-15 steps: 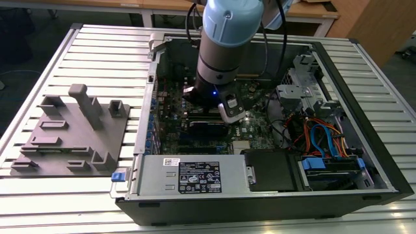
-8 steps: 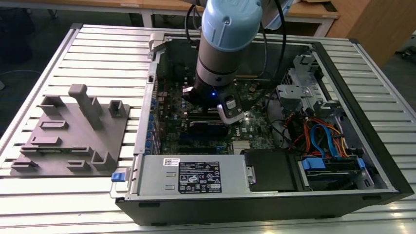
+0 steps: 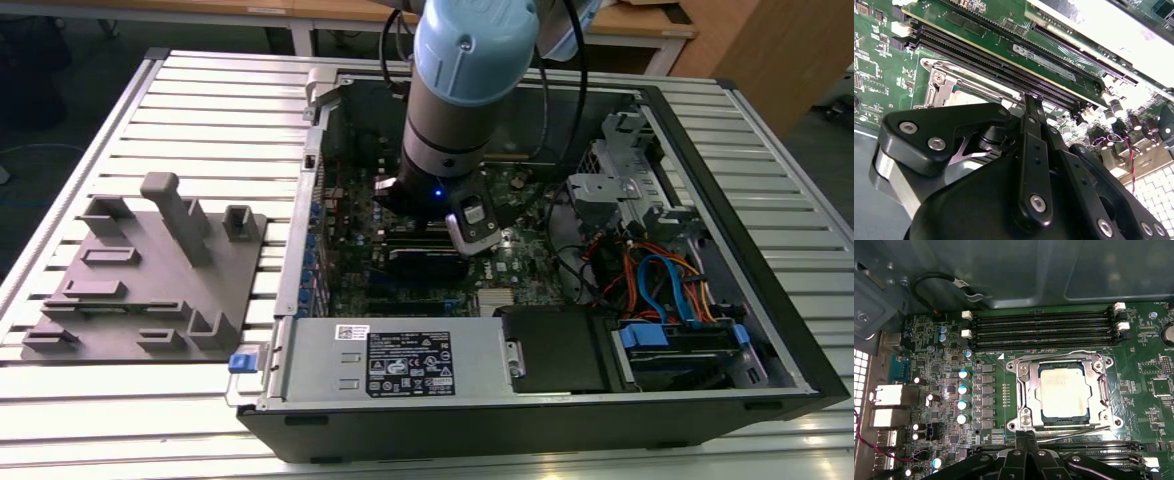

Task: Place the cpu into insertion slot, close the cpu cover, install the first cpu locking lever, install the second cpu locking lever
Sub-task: 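Install the second cpu locking lever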

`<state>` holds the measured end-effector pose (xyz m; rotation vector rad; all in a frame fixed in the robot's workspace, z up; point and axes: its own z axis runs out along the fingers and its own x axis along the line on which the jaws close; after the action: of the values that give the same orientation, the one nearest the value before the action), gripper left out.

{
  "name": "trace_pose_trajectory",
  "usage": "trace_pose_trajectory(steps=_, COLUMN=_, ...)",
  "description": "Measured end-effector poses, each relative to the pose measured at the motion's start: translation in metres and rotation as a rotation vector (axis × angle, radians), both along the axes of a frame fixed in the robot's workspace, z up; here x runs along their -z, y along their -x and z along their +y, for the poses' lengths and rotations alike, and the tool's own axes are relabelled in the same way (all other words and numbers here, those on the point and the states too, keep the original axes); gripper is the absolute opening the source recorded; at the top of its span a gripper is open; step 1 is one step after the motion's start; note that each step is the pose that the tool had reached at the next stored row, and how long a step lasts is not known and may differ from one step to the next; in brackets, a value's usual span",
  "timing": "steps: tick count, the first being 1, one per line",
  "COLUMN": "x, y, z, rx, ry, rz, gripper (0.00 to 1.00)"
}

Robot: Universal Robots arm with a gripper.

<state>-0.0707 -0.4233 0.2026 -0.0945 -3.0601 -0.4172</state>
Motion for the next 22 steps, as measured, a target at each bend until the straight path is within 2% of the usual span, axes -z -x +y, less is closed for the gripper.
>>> trace_pose_trajectory(steps=10, x=0.0001, y=0.0005, z=0.0000, rx=0.000, ry=-0.0005, rz=0.0000, gripper=0.10)
trace_pose_trajectory(steps=12, x=0.0002, y=0.0015, z=-0.0001, rx=0.000, ry=-0.0054, rz=0.0000, gripper=0.10)
trace_pose_trajectory(steps=16, x=0.0005, y=0.0034, z=-0.0023, rx=0.000, ry=-0.0299, rz=-0.0001, gripper=0.10)
trace_pose_trajectory(steps=19, x=0.0008, y=0.0034, z=-0.0050, rx=0.000, ry=-0.0347, rz=-0.0001, gripper=0.10)
trace_pose_trajectory(steps=22, x=0.0010, y=0.0035, z=-0.0052, rx=0.000, ry=-0.0349, rz=0.0000, gripper=0.10)
